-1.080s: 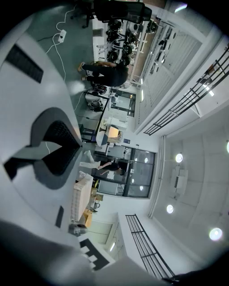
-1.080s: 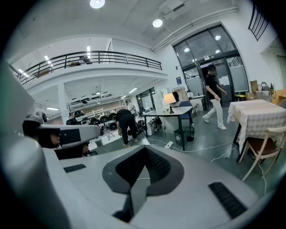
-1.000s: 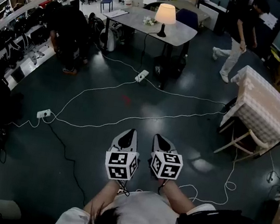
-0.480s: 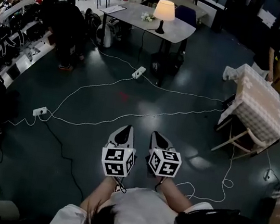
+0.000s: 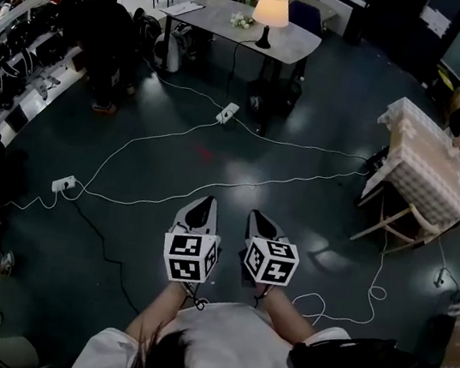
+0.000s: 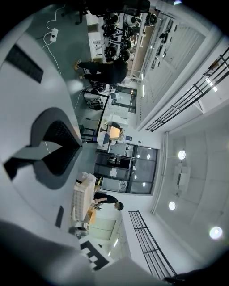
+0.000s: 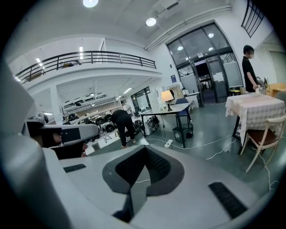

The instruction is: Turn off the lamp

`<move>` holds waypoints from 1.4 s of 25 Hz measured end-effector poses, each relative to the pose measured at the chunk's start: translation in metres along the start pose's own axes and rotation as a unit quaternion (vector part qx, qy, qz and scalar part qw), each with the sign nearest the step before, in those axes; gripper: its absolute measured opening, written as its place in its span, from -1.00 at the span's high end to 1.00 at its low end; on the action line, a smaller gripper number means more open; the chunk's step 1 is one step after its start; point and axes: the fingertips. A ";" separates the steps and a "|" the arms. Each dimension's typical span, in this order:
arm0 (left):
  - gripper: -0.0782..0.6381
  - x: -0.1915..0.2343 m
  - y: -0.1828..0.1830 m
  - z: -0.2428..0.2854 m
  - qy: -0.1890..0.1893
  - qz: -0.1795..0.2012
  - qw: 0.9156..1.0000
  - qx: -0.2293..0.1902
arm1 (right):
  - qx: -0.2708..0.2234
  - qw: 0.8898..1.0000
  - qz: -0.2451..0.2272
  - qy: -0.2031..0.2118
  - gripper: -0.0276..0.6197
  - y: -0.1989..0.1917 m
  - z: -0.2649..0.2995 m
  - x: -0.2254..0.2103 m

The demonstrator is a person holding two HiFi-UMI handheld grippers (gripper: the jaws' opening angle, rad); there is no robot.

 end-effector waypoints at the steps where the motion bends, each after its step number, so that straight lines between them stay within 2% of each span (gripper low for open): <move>1: 0.76 0.005 0.000 -0.001 -0.001 0.000 1.000 0.001 | 0.002 1.000 0.002 -0.002 0.92 -0.002 0.001 0.003; 9: 0.76 0.023 -0.012 0.005 -0.001 -0.016 1.000 0.015 | 0.023 0.999 0.004 -0.023 0.92 -0.015 0.016 -0.001; 15: 0.76 0.036 -0.019 0.034 0.006 -0.023 1.000 0.018 | 0.033 0.999 0.006 -0.024 0.92 -0.018 0.045 -0.016; 27: 0.76 0.023 -0.015 0.120 -0.001 -0.024 0.999 0.025 | 0.038 0.999 0.011 -0.007 0.92 0.015 0.113 -0.056; 35: 0.76 0.035 -0.011 0.165 0.019 -0.024 0.999 0.037 | 0.044 0.999 0.015 0.001 0.92 0.038 0.154 -0.077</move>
Point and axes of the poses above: the fingertips, and each gripper's own axes: z forward along the fingers, x to its left, y out of its top, and after that the axes turned 10 degrees about -x, right-handed
